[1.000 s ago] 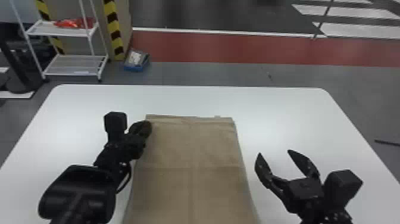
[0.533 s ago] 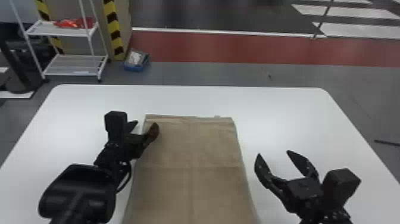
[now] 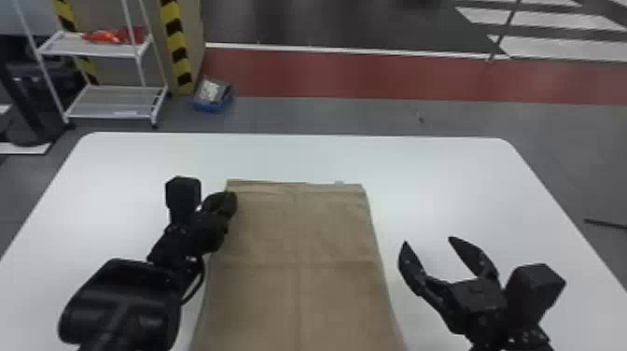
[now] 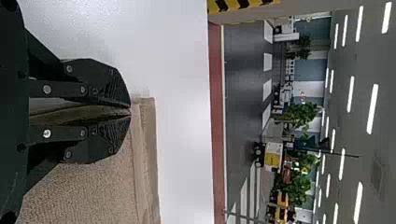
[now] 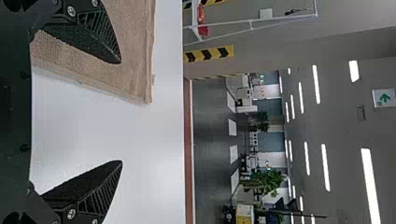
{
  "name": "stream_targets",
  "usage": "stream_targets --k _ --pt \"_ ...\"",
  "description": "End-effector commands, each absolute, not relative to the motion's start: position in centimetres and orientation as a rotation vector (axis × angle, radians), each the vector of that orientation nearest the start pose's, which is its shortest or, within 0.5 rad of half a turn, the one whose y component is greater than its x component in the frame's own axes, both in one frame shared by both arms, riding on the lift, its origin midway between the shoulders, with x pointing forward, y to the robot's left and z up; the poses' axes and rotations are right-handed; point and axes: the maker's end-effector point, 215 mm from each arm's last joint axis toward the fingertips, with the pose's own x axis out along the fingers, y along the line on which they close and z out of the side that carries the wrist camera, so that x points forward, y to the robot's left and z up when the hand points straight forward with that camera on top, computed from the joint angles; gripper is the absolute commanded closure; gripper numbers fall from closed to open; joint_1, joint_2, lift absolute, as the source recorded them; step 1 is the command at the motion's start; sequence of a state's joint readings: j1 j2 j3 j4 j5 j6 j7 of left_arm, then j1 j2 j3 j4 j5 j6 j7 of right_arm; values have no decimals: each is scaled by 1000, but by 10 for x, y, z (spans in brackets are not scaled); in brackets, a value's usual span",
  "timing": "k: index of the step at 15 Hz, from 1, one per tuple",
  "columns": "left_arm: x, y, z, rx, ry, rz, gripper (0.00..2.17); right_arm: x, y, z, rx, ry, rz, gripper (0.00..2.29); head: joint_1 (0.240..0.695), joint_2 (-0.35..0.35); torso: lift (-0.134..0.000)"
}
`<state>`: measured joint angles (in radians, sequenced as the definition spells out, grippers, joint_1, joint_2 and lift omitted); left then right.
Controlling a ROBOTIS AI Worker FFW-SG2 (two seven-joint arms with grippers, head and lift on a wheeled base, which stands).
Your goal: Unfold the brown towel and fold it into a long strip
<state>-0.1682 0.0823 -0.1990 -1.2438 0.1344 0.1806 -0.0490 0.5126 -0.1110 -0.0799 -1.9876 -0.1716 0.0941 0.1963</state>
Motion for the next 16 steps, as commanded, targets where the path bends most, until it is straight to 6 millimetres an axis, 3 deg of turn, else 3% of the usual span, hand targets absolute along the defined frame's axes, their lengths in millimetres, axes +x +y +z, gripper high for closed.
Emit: stream_targets --k 1,2,4,5,11,16 --pt "603 152 -486 8 375 -211 1011 432 -242 -396 55 181 170 124 695 -95 -114" --pt "601 152 -487 7 377 -211 1011 432 -241 -395 55 180 170 124 695 -95 -114" --pt "597 156 -488 7 378 -197 1595 432 -241 -393 56 177 171 124 695 -96 -114" --pt "596 160 -482 -1 366 -187 1720 431 -242 -393 59 176 170 124 695 -95 -114" --pt "573 190 -440 -25 292 -122 1717 432 -240 -392 66 174 174 124 695 -67 -114" --pt "562 166 -420 42 252 -145 1649 432 -235 -393 73 178 180 124 695 -60 -114"
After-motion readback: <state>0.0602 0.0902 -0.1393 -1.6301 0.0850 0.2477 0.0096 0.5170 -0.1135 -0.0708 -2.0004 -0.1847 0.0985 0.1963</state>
